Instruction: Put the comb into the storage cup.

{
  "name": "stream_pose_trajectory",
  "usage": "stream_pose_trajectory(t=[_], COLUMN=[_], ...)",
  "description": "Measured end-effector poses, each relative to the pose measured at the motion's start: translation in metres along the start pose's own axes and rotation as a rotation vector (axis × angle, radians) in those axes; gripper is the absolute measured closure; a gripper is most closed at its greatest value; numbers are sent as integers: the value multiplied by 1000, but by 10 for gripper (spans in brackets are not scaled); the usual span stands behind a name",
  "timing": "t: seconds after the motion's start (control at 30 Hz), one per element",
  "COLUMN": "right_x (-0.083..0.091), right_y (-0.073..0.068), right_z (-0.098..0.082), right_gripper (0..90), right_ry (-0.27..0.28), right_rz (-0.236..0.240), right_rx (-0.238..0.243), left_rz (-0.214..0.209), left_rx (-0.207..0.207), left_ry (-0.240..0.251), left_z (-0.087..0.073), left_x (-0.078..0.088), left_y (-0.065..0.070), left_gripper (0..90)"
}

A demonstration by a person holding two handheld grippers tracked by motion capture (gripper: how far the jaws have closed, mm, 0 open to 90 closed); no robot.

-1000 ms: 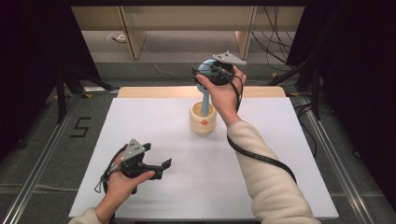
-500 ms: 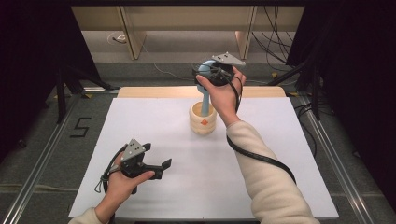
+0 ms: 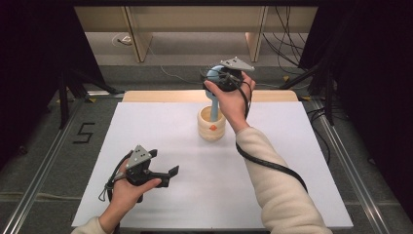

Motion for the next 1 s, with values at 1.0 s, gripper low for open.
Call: stream_pose_trajectory(t=[1.0], right_x=[-9], right_y=[1], right_z=[-11], right_gripper=[206], right_ry=[-22], right_rz=[-4], right_rx=[5], left_rz=[-2], left_rx=[-2], left_ry=[-2], left_z=[0], left_x=[0], left_y=[0], left_gripper=[0])
Point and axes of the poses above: each handheld gripper's, and its own axes: x roughly backward along the jaws, z roughly out of its top, y roughly to its right, the point moved 2 cm from there along -x, roughly forward along the jaws, and after that the axes turned 8 degrees about -y, right-handed, at the moved point
